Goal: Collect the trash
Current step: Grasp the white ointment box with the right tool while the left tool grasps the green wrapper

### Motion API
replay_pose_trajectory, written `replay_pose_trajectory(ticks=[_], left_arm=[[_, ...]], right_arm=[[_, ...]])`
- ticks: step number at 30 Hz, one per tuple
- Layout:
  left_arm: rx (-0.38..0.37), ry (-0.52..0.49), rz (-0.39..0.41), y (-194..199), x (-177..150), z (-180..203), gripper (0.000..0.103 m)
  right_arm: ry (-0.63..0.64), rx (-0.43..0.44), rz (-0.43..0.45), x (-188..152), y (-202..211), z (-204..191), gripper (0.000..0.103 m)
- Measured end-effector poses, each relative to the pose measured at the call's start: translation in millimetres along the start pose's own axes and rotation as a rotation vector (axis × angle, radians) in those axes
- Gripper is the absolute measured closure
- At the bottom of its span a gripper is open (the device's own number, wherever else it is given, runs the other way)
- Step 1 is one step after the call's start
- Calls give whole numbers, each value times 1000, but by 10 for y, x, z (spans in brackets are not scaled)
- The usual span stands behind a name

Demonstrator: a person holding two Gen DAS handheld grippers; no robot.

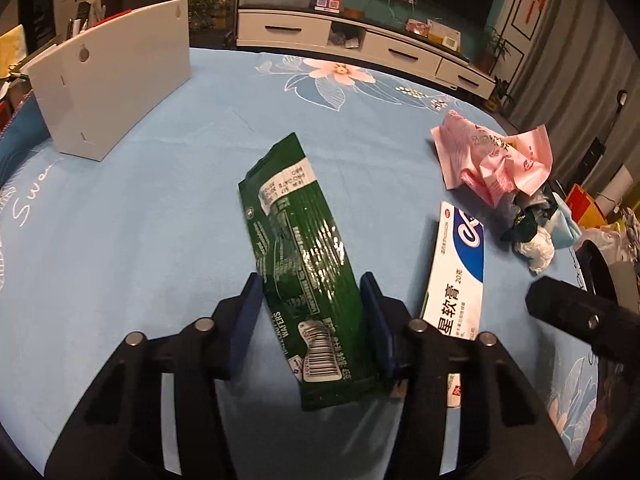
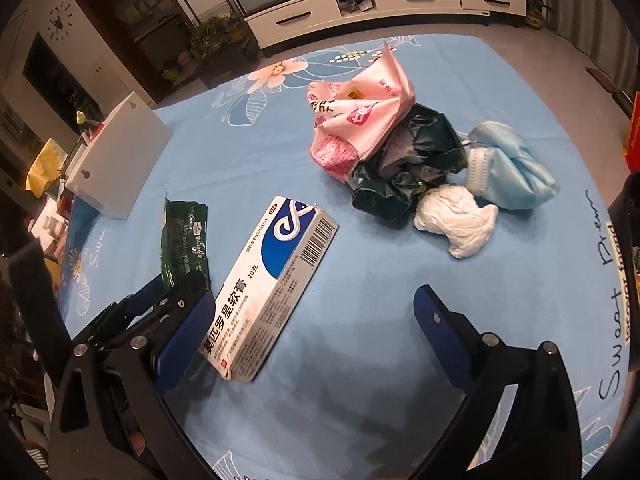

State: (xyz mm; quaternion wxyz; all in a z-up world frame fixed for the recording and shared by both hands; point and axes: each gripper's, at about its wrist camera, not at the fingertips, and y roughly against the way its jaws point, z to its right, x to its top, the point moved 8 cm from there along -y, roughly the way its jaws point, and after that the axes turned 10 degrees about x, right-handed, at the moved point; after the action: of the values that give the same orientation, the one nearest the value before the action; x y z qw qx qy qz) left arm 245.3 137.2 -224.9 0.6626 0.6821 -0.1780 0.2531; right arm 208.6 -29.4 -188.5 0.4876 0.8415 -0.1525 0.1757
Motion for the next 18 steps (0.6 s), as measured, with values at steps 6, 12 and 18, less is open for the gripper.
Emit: replay_pose_trajectory(ticks=[6,12,18], left_arm=[[-31,43,50,167,-3,-241,70],[23,67,120,475,-38,-605,72],[51,105,126,598,-153,-887,72]], right_arm=[[16,-3,-24,-4,-148,-60,5],[70,-34,-35,2,-353,-273,6],[105,-119,-44,-32,-542,-396,20]])
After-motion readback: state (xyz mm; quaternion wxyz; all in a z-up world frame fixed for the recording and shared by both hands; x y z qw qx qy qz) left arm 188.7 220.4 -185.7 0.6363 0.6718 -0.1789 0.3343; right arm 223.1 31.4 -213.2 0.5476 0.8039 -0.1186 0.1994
